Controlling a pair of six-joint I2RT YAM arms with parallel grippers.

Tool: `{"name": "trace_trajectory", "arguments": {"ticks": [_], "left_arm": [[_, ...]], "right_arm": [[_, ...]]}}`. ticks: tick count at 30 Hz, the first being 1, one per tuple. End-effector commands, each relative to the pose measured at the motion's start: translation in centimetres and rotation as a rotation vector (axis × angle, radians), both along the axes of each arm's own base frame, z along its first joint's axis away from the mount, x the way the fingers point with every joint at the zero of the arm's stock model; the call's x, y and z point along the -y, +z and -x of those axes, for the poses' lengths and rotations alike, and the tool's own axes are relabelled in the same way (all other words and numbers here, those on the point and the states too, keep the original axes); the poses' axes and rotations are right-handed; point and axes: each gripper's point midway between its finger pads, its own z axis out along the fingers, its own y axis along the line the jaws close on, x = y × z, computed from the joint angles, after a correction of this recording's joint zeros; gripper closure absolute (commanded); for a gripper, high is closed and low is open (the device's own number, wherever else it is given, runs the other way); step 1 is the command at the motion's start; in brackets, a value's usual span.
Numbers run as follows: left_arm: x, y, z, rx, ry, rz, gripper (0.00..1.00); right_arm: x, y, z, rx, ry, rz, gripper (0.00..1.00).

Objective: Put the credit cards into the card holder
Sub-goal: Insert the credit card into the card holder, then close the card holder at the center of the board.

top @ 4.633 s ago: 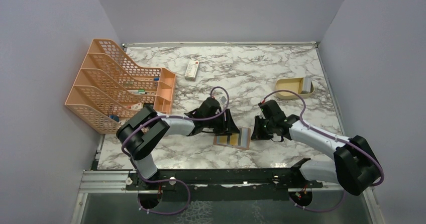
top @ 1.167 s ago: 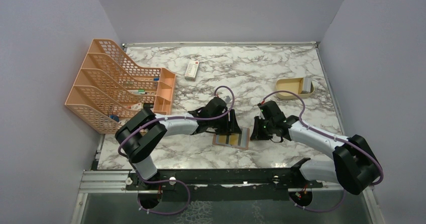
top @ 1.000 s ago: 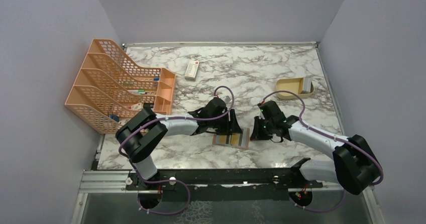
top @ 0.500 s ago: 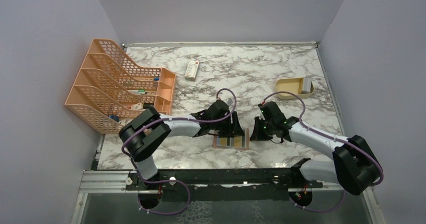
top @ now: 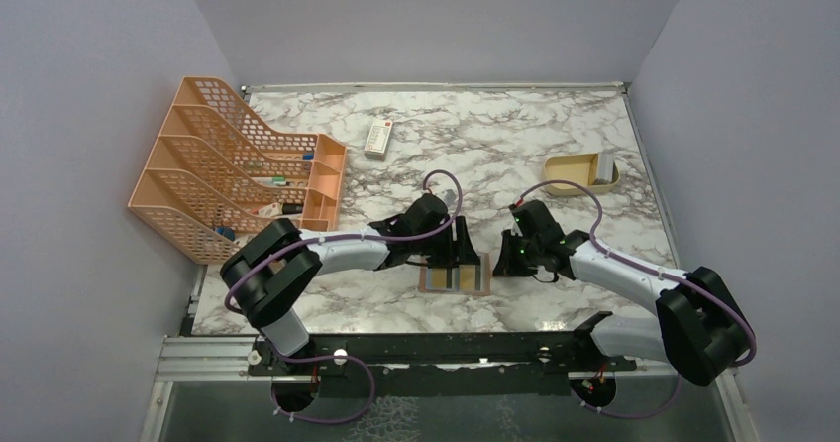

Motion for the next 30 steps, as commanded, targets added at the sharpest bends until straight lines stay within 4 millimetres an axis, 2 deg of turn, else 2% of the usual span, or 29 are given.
{"name": "trace_trajectory", "arguments": {"ticks": [1,7,11,15,19,25,30], "left_arm": [[-1.7,1.0,-0.8,0.055,0.025,-0.037,0.37],[-3.0,1.0,-0.7,0.052,0.032,-0.062,0.36],[-5.5,0.6,-1.7,0.053,0.076,-0.095,0.36],[-7.9,0.4,-2.4,0.054,0.101,-0.140,0.33],[-9.3,-0.4,-2.3,0.029,0.124,-0.153,0.30],[-8.9,-2.0,-1.1,-0.040,0.123,-0.103,0.28],[-7.7,-2.4,-0.5,-0.087,0.133,0.001,0.28]], "right_arm": [[-0.5,1.6,-1.4,0.071,0.004,-0.011,0.94],[-1.0,1.7,-1.4,0.062,0.023,-0.030,0.91],[-1.0,1.8,-1.5,0.068,0.023,-0.024,0.86],[-0.8,1.5,-1.4,0.060,0.027,-0.013,0.87],[-0.8,1.3,-1.3,0.057,0.031,-0.012,0.92],[-1.0,1.1,-1.3,0.052,0.038,-0.017,0.93],[-1.0,1.1,-1.3,0.054,0.036,-0.022,0.93]]}}
